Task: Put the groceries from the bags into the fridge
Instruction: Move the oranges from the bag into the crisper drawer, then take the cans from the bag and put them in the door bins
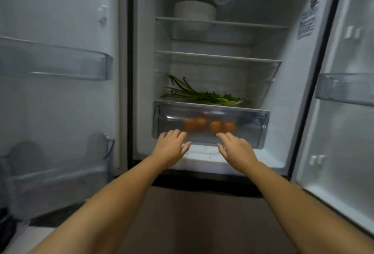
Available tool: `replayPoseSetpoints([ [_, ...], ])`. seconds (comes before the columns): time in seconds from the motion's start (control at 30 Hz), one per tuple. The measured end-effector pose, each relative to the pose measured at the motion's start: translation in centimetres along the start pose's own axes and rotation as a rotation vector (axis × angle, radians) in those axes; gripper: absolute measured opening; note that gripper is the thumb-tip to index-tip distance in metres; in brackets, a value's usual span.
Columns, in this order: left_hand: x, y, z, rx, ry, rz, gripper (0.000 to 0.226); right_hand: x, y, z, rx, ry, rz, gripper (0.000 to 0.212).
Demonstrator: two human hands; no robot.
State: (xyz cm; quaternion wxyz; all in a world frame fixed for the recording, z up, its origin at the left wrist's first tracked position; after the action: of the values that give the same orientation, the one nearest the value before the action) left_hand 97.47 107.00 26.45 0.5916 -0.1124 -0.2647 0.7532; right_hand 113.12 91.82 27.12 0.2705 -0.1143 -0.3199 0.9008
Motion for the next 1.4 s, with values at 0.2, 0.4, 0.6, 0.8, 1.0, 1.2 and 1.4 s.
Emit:
replayPoseSetpoints([
  [0.2,-1.9,7.8,1.0,0.129,0.032,0.125,0.041,3.1,5.7,0.4,0.197,0.016,0.01,0.04],
  [0.4,-5.5,13.6,2.7,0.15,-0.006,0.282,0.043,5.6,11.0,1.6,0.431,-0.042,0.018,0.044],
  [0.6,-13.1,20.5,2.8,0.199,0.007,0.396,0.044,6.3,17.7,3.5,0.529,-0.067,0.068,0.046],
  [0.8,-17.0,32.2,5.2,0.364,-0.013,0.531,0.043,11.9,26.6,3.3,0.737,-0.079,0.227,0.044],
  [1.0,-17.2,46.8,11.2,0.341,-0.059,0.785,0.045,22.0,33.3,5.8,0.782,-0.123,0.457,0.041],
  [1.2,-19.6,65.5,21.1,0.311,-0.144,1.102,0.044,37.0,43.3,12.8,0.774,-0.209,0.742,0.045],
  [1.4,-25.1,85.6,32.2,0.337,-0.213,1.399,0.045,51.3,57.1,22.3,0.805,-0.296,0.947,0.046],
])
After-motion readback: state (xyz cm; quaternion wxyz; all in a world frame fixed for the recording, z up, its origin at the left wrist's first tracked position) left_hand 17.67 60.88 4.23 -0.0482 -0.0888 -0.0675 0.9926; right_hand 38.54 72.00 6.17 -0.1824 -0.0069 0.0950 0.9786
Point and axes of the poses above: each hand's wrist, its own y-axis away from the middle knuckle, its own z-axis out of the back of the hand, x = y × z, the point moved 2 cm from there along -y, towards the middle knuckle, and after that the axes turned 14 degrees about -z, right-handed, at the moved point
